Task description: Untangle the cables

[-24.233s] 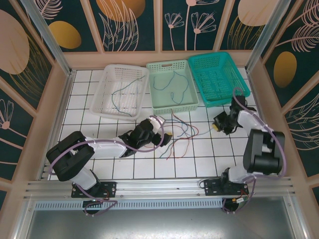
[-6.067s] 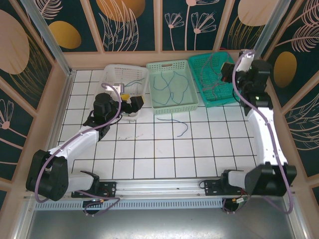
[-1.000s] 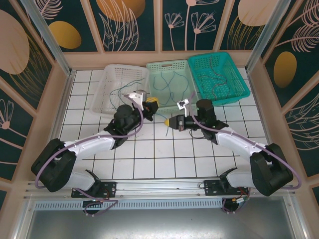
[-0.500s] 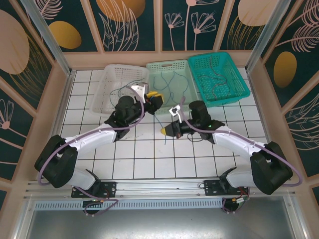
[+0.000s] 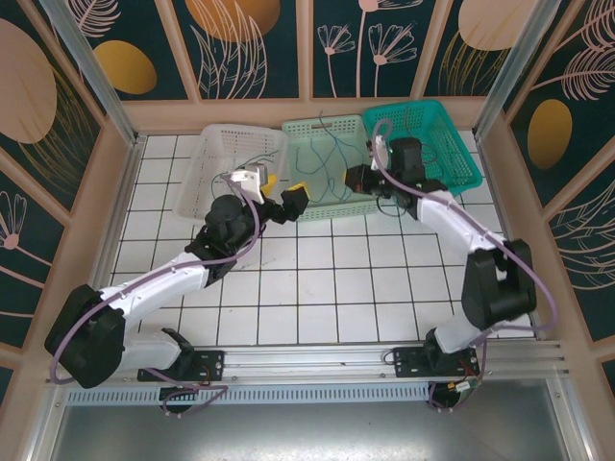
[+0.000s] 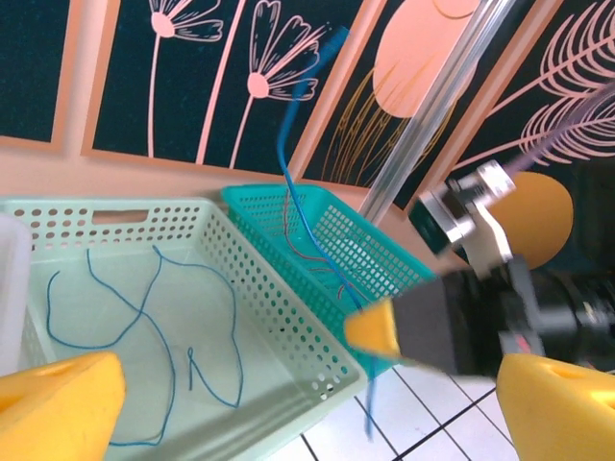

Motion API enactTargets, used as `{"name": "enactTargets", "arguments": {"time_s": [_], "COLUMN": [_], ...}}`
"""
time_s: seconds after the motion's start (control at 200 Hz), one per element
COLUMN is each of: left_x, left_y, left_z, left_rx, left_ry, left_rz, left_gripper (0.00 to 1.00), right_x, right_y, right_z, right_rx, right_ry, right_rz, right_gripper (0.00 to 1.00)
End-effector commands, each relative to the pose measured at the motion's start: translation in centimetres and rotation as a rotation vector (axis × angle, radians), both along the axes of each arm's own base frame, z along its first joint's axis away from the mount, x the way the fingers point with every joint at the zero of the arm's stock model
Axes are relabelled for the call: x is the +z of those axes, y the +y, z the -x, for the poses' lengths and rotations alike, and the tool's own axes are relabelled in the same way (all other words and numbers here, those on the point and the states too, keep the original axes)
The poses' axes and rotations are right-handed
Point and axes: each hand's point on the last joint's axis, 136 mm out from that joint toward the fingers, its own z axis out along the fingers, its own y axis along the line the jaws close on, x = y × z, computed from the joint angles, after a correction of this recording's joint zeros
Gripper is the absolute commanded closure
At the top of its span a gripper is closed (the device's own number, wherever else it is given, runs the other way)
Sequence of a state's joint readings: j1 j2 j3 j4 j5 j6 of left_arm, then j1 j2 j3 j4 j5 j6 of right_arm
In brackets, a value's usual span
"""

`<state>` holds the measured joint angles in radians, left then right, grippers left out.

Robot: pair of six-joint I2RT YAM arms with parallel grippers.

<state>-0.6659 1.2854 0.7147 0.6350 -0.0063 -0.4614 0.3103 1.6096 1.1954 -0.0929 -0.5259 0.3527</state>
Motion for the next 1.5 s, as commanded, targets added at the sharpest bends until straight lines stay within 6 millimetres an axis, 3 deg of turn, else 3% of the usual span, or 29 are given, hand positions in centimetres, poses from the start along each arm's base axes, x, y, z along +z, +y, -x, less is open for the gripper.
{"name": "enactTargets", "arguments": {"time_s": [0.0, 0.195, 0.26, 0.32, 0.405, 0.495, 0.636, 0.691, 0.751, 0.886, 1.006, 1.071, 1.201, 1.291, 1.371, 1.496], "left_x": [-1.7, -3.1, -3.4, -3.7, -4.1, -4.5, -5.7, -6.1, -6.6, -7.5, -7.5, -7.6, -8.9, -8.9, -9.3, -11.6], "left_y": [1.1, 3.0, 3.6, 4.1, 4.9, 5.7, 9.0, 10.7, 13.0, 18.0, 21.2, 23.0, 25.2, 25.3, 26.0, 28.1], "left_z": [-0.1, 0.2, 0.4, 0.5, 0.7, 0.6, 0.2, 0.3, 0.6, 1.3, 1.7, 2.0, 1.9, 1.1, 0.7, -0.3], "left_rx": [0.052, 0.126, 0.147, 0.167, 0.197, 0.237, 0.403, 0.479, 0.567, 0.720, 0.788, 0.839, 0.861, 0.826, 0.820, 0.820], "left_ry": [0.041, 0.070, 0.077, 0.083, 0.086, 0.095, 0.138, 0.142, 0.131, 0.099, 0.025, -0.013, -0.023, -0.048, -0.076, -0.028], "left_rz": [-0.017, -0.063, -0.080, -0.089, -0.093, -0.108, -0.171, -0.207, -0.253, -0.339, -0.383, -0.382, -0.364, -0.430, -0.444, -0.414], "left_gripper": [0.01, 0.01, 0.01, 0.01, 0.01, 0.01, 0.01, 0.01, 0.01, 0.01, 0.01, 0.01, 0.01, 0.01, 0.01, 0.01], "right_x": [-4.1, -8.2, -8.6, -8.3, -6.8, -4.5, -0.8, 0.9, 1.3, -1.4, -4.4, -5.4, -6.4, -7.7, -8.4, -8.8], "right_y": [-1.8, -1.7, -1.3, -1.2, -1.1, -1.9, -5.3, -7.6, -10.6, -19.2, -22.9, -23.8, -23.7, -23.9, -24.3, -23.9], "right_z": [-3.2, -8.2, -8.8, -9.1, -8.7, -7.7, -4.8, -3.1, -0.8, 3.9, 5.6, 5.9, 5.0, 3.7, 3.9, 3.9], "right_rx": [-0.099, -0.135, -0.121, -0.116, -0.109, -0.122, -0.228, -0.304, -0.398, -0.654, -0.723, -0.758, -0.762, -0.767, -0.762, -0.724], "right_ry": [0.099, 0.181, 0.185, 0.163, 0.111, 0.021, -0.178, -0.291, -0.407, -0.600, -0.595, -0.598, -0.620, -0.591, -0.581, -0.593], "right_rz": [0.119, 0.152, 0.152, 0.144, 0.128, 0.128, 0.204, 0.241, 0.319, 0.591, 0.574, 0.539, 0.483, 0.484, 0.441, 0.429], "right_gripper": [1.00, 0.99, 0.78, 0.50, 0.30, 0.21, 0.15, 0.13, 0.11, 0.02, 0.02, 0.02, 0.05, 0.07, 0.08, 0.06]}}
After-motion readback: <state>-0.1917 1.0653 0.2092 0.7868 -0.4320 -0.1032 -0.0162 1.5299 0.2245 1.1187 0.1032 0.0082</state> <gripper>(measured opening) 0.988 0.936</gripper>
